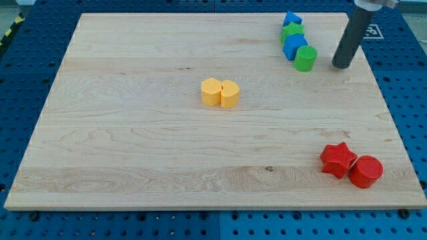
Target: Move green circle towards top left
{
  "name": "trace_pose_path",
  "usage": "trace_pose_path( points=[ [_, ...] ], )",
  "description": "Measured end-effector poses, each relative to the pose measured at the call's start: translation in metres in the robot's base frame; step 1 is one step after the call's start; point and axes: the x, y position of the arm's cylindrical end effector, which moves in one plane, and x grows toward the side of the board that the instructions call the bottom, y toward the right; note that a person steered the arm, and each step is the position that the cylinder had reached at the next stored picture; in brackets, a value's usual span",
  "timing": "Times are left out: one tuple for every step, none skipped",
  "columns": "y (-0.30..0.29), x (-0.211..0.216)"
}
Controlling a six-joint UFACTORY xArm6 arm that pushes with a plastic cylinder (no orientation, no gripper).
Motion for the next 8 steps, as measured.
trace_pose_path(
  points=[
    [-0.02,0.0],
    [-0.055,0.0],
    [-0.09,-0.002],
    [-0.118,-0.003],
    [-0.138,-0.003],
    [-0.158,-0.003],
    [-0.177,-0.009],
    [-0.197,-0.02]
  ],
)
